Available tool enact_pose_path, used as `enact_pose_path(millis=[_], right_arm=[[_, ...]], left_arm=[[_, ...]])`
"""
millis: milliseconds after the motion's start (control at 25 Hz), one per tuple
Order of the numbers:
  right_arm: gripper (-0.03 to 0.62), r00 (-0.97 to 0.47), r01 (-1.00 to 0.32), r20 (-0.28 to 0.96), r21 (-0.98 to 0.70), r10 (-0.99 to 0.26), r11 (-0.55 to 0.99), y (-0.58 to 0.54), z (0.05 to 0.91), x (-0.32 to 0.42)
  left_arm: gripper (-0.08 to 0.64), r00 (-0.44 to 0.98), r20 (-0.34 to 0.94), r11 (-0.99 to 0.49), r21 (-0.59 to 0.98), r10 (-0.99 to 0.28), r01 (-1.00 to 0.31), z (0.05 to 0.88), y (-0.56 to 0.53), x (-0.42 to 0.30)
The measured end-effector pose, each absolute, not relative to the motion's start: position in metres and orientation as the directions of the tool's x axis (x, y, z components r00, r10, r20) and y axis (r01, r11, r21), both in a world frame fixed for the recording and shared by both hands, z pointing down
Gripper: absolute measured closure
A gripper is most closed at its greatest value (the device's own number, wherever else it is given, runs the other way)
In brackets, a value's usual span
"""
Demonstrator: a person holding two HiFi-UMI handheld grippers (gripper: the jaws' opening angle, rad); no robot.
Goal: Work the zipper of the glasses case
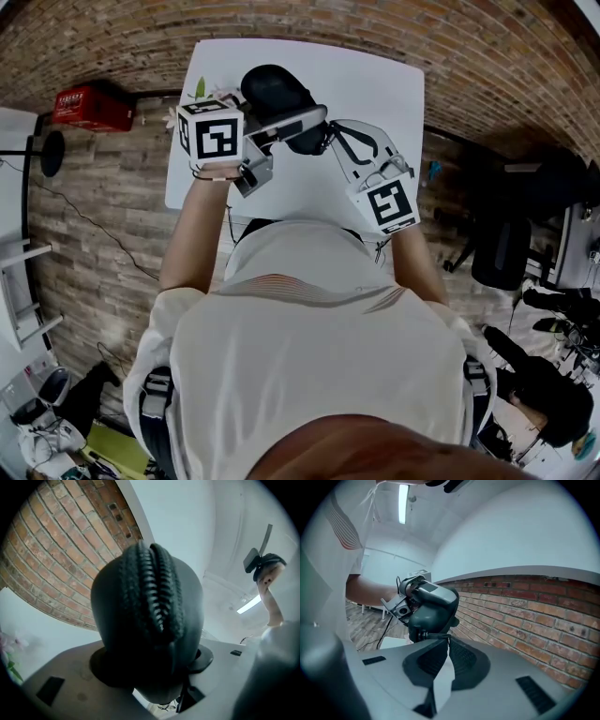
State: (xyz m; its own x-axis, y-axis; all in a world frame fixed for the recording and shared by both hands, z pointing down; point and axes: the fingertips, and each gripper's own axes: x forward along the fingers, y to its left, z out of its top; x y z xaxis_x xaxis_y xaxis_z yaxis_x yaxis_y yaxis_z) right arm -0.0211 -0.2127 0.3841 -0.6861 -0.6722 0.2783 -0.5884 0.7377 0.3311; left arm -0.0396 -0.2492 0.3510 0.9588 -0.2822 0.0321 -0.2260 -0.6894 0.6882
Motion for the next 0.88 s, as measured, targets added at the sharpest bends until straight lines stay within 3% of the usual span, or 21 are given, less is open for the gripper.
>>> enact_pose_path(millis=[320,880], right_arm=[[0.528,-0.699,-0.539,0.304,0.371,-0.647,0.756,-0.209,0.391,-0.025],[0.529,-0.709,-0.5,0.302,0.422,-0.637,0.756,-0.203,0.392,-0.029]], left_arm=[[0.286,0.982,0.079,-0.683,0.709,-0.173,-0.177,0.369,-0.234,-0.034],[0.286,0.95,0.29,-0.741,0.661,0.112,-0.115,0.411,-0.181,-0.017]])
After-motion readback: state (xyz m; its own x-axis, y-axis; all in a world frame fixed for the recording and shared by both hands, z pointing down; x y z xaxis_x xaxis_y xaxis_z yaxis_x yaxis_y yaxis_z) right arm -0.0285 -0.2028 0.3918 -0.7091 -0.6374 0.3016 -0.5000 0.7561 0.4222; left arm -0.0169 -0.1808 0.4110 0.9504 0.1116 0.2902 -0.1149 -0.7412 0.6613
